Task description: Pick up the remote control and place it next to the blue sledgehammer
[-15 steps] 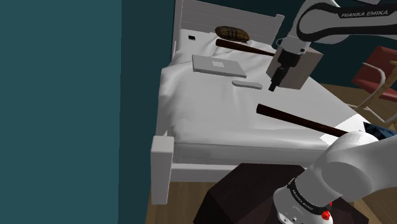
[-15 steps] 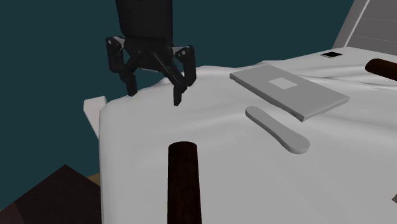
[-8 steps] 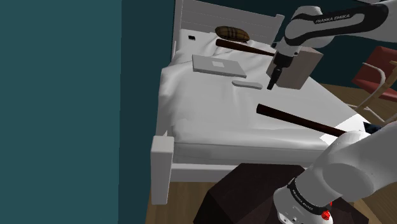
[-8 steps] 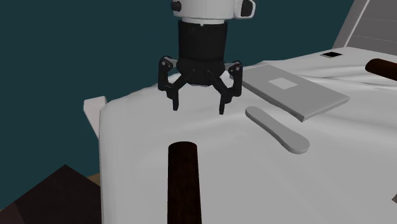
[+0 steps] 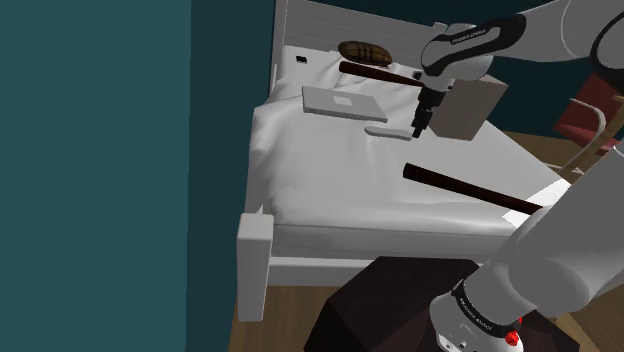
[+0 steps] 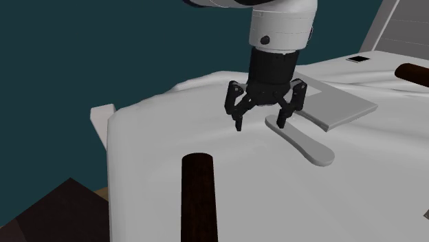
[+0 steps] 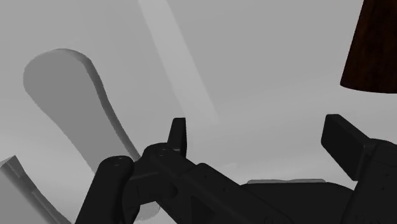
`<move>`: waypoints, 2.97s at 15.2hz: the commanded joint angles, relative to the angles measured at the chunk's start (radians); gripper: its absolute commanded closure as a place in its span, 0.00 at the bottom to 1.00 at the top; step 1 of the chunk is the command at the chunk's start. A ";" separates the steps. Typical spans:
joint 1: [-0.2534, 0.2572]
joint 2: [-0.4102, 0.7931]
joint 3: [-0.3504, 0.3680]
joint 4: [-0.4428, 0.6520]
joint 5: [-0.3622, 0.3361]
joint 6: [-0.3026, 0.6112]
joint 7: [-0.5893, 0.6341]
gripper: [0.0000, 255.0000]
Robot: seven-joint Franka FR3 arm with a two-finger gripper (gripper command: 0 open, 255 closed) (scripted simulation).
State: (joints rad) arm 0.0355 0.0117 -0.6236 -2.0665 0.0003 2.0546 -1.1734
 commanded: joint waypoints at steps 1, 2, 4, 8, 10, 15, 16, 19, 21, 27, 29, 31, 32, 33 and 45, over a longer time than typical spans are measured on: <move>-0.011 0.095 -0.007 0.069 0.062 0.014 -0.106 0.00; -0.023 0.142 -0.005 0.106 0.091 0.016 -0.153 0.00; -0.053 0.232 0.006 0.187 0.147 0.016 -0.242 0.00; -0.129 0.405 0.051 0.368 0.236 -0.003 -0.390 0.00; -0.170 0.489 0.078 0.470 0.269 -0.021 -0.449 0.00; -0.203 0.565 0.105 0.533 0.296 -0.006 -0.492 0.00; -0.204 0.571 0.107 0.528 0.299 0.005 -0.494 0.00; -0.207 0.589 0.113 0.514 0.309 0.035 -0.500 0.00; -0.208 0.592 0.115 0.512 0.311 0.040 -0.501 0.00; -0.208 0.592 0.115 0.512 0.311 0.040 -0.501 0.00; -0.208 0.592 0.115 0.512 0.311 0.040 -0.501 1.00; -0.208 0.592 0.115 0.512 0.311 0.040 -0.501 1.00; -0.208 0.592 0.115 0.512 0.311 0.040 -0.501 1.00; -0.208 0.592 0.115 0.512 0.311 0.040 -0.501 1.00; -0.202 0.550 0.099 0.557 0.287 -0.043 -0.486 1.00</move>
State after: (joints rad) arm -0.1684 0.5662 -0.5233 -1.5155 0.2898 2.0217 -1.6628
